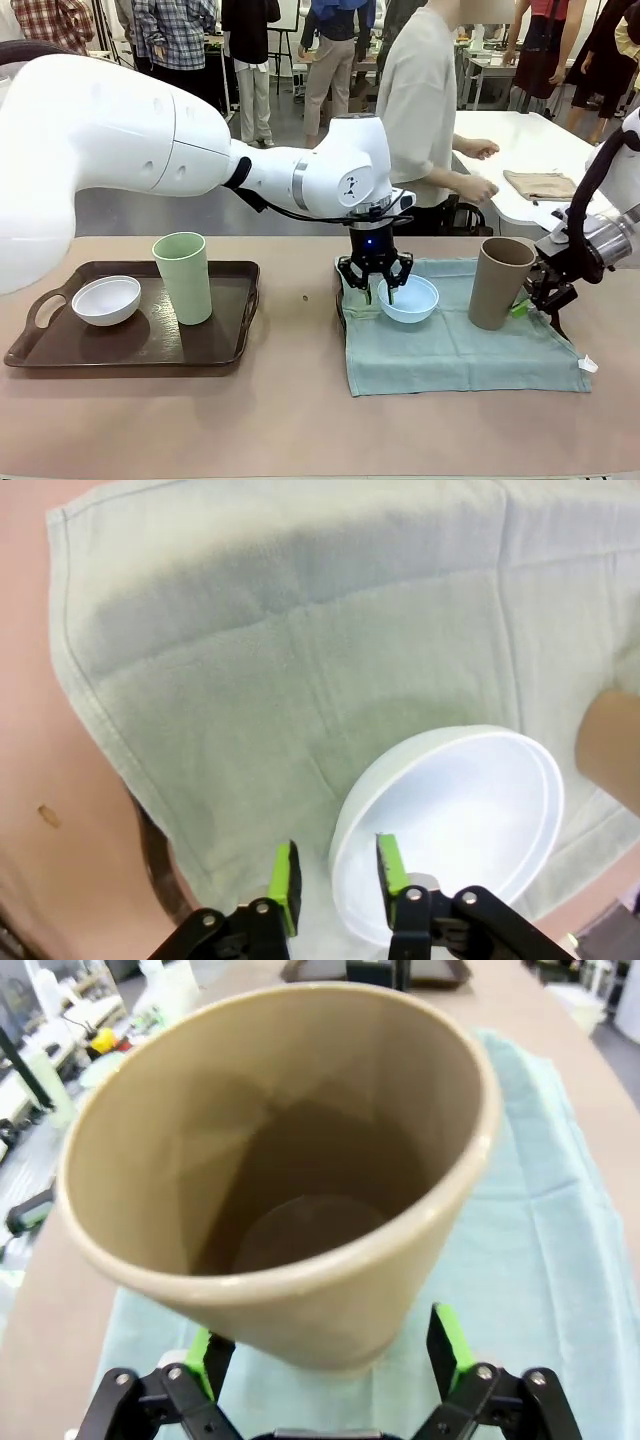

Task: Set up a tray with a mat and arrange the tableware.
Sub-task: Place the Picnic Bowl and Reusable plastic cup back onto the Handle tray in front of the human's position.

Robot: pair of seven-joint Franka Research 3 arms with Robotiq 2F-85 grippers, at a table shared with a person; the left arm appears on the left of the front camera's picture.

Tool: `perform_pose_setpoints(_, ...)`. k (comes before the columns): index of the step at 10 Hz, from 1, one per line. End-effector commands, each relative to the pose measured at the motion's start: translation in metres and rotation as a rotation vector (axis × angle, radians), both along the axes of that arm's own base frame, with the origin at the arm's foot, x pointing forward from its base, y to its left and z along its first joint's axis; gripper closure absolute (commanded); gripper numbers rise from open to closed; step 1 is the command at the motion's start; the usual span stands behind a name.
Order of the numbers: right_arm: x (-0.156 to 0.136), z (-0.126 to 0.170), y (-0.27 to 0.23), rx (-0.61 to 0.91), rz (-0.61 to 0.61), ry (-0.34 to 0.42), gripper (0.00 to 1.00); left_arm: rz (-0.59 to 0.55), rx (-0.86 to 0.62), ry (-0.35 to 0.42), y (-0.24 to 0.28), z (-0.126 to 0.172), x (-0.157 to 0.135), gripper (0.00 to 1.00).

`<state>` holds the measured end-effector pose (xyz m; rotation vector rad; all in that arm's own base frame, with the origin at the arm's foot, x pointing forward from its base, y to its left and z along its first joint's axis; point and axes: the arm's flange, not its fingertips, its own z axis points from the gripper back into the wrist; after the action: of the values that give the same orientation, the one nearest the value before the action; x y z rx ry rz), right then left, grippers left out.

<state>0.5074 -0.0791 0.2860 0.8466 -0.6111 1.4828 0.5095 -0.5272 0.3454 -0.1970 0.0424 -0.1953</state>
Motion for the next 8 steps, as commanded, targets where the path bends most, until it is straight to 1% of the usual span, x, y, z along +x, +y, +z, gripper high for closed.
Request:
perform_pose_setpoints(1,-0.01,0.015,-0.006,-0.074,-0.016,0.047,0.0,-0.038,0.008,-0.001,0.005,0.016,-0.008,0.0)
perform_pose_setpoints(2,-0.012,0.018,-0.015,-0.095,-0.042,0.08,0.0,-0.049,-0.013,0.001,0.007,0.021,-0.013,0.0)
perform_pose_setpoints(3,-0.011,0.024,-0.022,-0.109,-0.092,0.096,0.0,-0.058,-0.022,-0.005,0.011,0.027,-0.015,0.36)
perform_pose_setpoints(5,-0.016,0.04,-0.03,-0.193,-0.222,0.151,0.0,-0.068,-0.024,-0.031,0.021,0.042,-0.024,0.16)
perform_pose_setpoints(6,-0.022,0.058,-0.032,-0.291,-0.327,0.171,0.0,-0.079,-0.016,-0.06,0.025,0.053,-0.033,0.07)
perform_pose_setpoints(7,-0.029,0.079,-0.029,-0.374,-0.408,0.201,0.0,-0.103,0.008,-0.102,0.031,0.066,-0.04,0.14)
perform_pose_setpoints(8,-0.035,0.103,-0.024,-0.444,-0.458,0.233,0.0,-0.123,0.033,-0.131,0.037,0.08,-0.049,0.14)
